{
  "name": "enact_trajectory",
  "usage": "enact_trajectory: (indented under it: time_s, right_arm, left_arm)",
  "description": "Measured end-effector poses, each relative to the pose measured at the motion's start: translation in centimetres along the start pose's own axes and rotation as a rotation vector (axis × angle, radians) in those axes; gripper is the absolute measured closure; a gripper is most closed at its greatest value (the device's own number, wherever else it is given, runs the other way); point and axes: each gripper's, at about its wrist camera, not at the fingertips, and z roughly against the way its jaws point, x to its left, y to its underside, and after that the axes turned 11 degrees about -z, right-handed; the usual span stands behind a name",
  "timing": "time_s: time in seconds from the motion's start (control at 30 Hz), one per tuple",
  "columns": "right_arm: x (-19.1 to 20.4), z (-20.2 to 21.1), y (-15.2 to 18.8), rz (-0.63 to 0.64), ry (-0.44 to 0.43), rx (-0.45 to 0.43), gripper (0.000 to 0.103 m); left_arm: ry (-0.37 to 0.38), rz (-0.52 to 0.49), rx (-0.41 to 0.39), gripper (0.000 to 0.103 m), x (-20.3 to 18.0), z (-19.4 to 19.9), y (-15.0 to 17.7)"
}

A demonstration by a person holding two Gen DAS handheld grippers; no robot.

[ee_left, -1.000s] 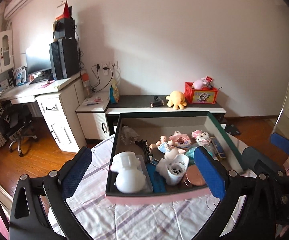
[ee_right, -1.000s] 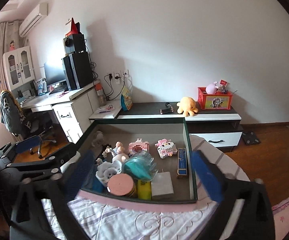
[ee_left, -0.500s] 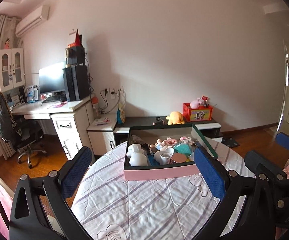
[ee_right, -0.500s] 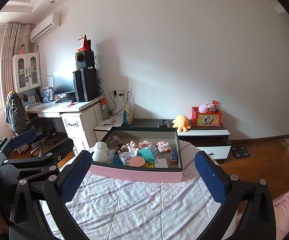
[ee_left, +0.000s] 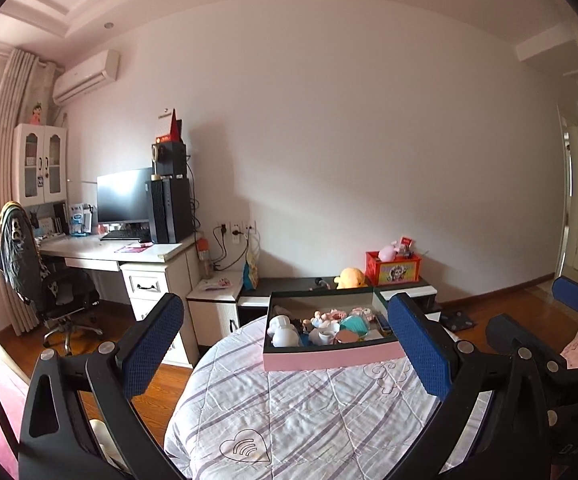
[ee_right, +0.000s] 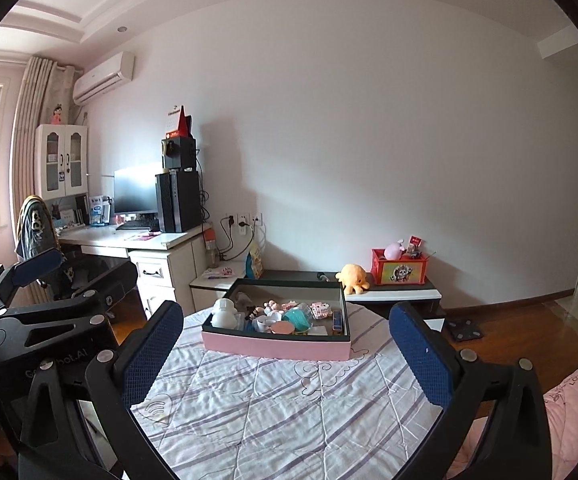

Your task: Organize rigid objects

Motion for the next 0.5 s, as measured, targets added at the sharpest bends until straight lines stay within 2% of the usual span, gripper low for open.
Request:
enact_trajectory:
  time_s: [0.27,0.5]
  right_arm:
    - [0.7,4.1,-0.3,0.023,0.008,-0.077,0.000]
    - [0.8,5.2,-0.4,0.017,0.000,-0.092,0.000]
  left_arm:
    - [-0.009,0.001,-0.047,0.000,0.1,3.4,-0.7]
    - [-0.025,-0.006,-0.065,0.000,0.1,4.3,-0.7]
